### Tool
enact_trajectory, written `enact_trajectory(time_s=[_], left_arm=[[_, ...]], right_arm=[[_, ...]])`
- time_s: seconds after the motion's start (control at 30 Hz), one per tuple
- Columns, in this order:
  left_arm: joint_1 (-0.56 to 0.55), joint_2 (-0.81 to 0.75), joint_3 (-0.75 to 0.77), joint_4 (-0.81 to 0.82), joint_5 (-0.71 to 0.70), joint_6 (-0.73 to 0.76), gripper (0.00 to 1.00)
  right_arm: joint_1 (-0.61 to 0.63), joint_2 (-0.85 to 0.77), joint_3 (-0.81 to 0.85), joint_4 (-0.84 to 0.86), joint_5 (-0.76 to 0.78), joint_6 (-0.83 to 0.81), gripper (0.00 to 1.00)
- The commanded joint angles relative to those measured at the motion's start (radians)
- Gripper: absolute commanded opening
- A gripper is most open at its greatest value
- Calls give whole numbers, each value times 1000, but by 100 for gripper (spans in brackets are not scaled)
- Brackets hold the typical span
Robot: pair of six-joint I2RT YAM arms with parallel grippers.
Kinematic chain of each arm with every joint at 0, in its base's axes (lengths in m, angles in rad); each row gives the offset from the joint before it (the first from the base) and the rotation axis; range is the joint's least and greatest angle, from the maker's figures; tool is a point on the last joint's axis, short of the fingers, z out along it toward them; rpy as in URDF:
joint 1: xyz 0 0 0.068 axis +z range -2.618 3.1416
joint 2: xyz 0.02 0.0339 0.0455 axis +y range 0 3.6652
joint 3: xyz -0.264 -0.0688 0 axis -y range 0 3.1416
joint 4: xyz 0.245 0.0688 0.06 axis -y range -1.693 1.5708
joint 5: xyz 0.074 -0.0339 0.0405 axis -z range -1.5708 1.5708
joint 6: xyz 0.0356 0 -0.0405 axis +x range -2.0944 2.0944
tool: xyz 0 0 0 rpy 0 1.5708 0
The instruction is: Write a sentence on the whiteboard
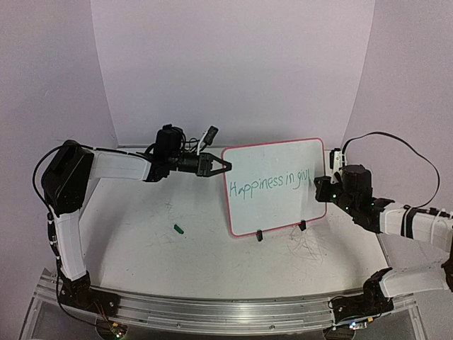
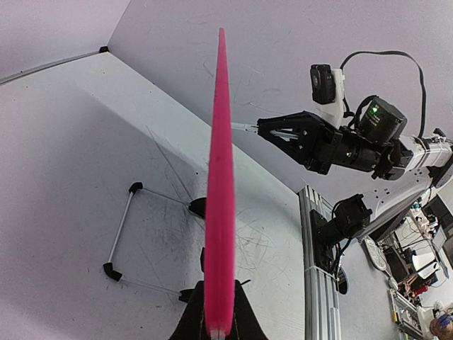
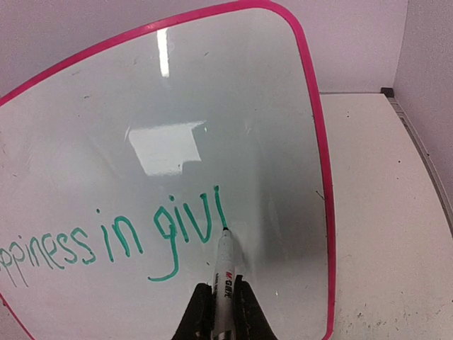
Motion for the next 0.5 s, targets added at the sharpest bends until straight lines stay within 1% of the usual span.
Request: enact_trajectory(time_s=[0.0, 0.47], left_arm=[[-35, -20, -4, -39, 28, 15, 0], [-35, -22, -5, -39, 29, 17, 0]], right_arm=[[-4, -48, 22, 17, -2, 1, 0], [-9, -1, 72, 44, 26, -28, 0]])
